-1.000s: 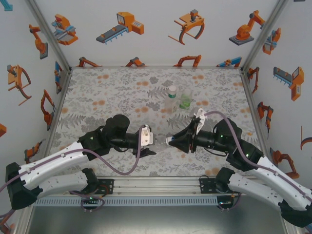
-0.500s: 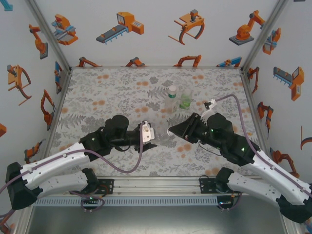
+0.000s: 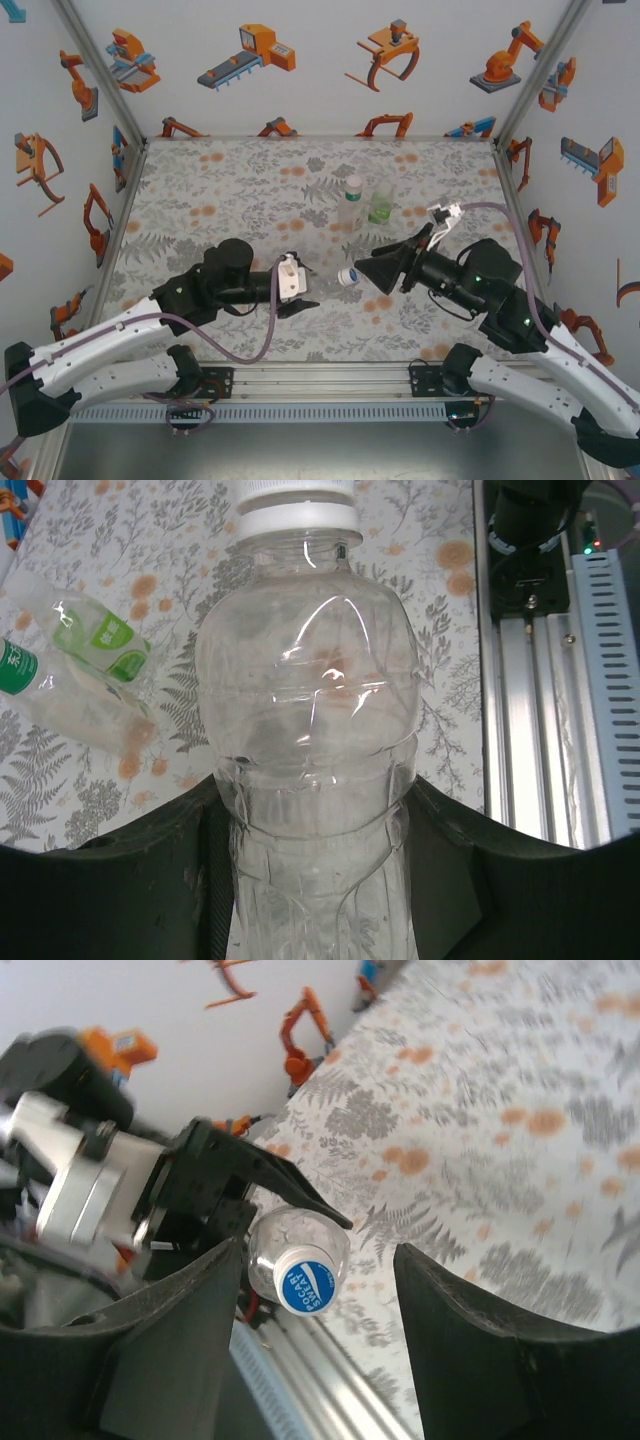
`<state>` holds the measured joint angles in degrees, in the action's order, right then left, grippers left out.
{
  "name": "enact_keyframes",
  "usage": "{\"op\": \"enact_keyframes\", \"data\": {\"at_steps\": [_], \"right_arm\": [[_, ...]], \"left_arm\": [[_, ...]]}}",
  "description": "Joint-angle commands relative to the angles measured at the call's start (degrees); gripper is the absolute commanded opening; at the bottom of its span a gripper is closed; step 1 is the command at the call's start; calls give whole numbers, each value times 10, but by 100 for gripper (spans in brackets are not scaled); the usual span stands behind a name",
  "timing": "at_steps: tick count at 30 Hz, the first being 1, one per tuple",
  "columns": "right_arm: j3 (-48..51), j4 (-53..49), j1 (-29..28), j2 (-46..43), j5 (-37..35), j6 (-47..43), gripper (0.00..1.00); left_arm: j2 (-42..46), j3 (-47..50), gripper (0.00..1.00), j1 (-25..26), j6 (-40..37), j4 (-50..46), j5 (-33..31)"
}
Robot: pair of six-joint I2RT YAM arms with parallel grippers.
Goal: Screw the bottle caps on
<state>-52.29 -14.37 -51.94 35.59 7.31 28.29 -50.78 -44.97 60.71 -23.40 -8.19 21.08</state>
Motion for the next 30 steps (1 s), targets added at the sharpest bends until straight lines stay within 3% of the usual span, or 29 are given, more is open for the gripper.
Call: {"op": "enact_keyframes", "data": {"at_steps": [1, 7, 12, 18, 30], "right_arm": [[-19, 14, -1, 13, 171, -245, 56], [-68, -55, -1, 55, 275, -375, 54], [-45, -47, -1, 53, 391, -425, 59], [-6, -41, 0, 45, 342, -425, 57], [20, -16, -1, 53, 321, -423, 45]], "left_arm": [[18, -11, 0, 2, -11, -32, 60], [20, -34, 0, 1, -8, -93, 128], [23, -31, 0, 1, 10, -89, 120], [19, -34, 0, 1, 9, -92, 110], [14, -31, 0, 1, 8, -87, 108]]}}
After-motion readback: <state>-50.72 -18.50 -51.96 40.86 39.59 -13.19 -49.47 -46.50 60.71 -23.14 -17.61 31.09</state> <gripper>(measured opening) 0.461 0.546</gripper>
